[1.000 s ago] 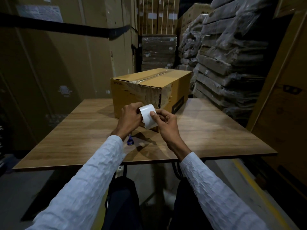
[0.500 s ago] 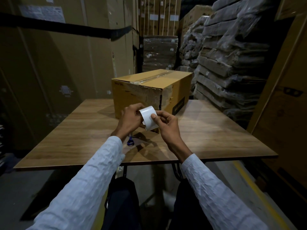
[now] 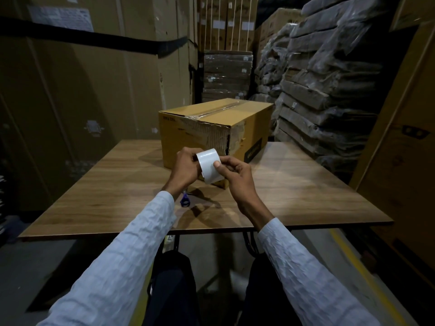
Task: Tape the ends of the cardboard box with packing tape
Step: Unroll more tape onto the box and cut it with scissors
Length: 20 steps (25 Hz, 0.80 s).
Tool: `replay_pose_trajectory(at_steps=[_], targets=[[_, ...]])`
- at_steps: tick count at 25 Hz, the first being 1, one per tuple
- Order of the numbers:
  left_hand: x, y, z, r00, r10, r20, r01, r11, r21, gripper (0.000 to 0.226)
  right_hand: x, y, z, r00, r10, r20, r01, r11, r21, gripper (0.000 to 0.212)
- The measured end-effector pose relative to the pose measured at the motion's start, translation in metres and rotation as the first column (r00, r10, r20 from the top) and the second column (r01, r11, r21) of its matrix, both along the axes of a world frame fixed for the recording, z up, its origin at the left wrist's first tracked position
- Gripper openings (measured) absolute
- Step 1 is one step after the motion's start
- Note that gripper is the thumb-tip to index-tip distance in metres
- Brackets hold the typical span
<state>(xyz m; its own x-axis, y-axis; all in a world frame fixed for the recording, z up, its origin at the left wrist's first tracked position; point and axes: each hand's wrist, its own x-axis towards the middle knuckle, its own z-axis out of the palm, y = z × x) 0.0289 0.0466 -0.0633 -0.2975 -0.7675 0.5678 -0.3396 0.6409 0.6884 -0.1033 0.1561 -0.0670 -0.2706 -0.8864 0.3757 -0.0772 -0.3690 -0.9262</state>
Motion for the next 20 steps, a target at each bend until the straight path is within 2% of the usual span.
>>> replay_pose_trajectory(at_steps=[2,7,10,14,20], targets=[[0.0,0.0,0.003,0.999,0.015,0.034,-0.013,0.998,-0.053,0.012,0.0,0.001,0.003,0.999,0.024,0.032,-0.025,0.999,0.029,0.014],[0.001,-0.001,-0.003,0.992,0.086,0.093,-0.07,0.985,-0.158,0.006,0.003,0.001,0.012,0.998,0.04,0.041,-0.044,0.993,0.108,0.02],[-0.001,0.001,-0.007,0.98,0.135,0.147,-0.1,0.969,-0.227,0.009,0.006,-0.001,0.016,0.998,0.005,0.067,-0.017,0.982,0.19,0.002],[-0.006,0.007,-0.007,0.962,0.198,0.189,-0.137,0.946,-0.294,0.008,0.004,-0.003,0.017,0.992,-0.065,0.11,0.032,0.96,0.277,0.037],[-0.009,0.006,-0.014,0.963,0.189,0.195,-0.134,0.956,-0.261,0.013,0.003,-0.008,0.01,0.993,-0.076,0.086,0.048,0.957,0.287,0.027]])
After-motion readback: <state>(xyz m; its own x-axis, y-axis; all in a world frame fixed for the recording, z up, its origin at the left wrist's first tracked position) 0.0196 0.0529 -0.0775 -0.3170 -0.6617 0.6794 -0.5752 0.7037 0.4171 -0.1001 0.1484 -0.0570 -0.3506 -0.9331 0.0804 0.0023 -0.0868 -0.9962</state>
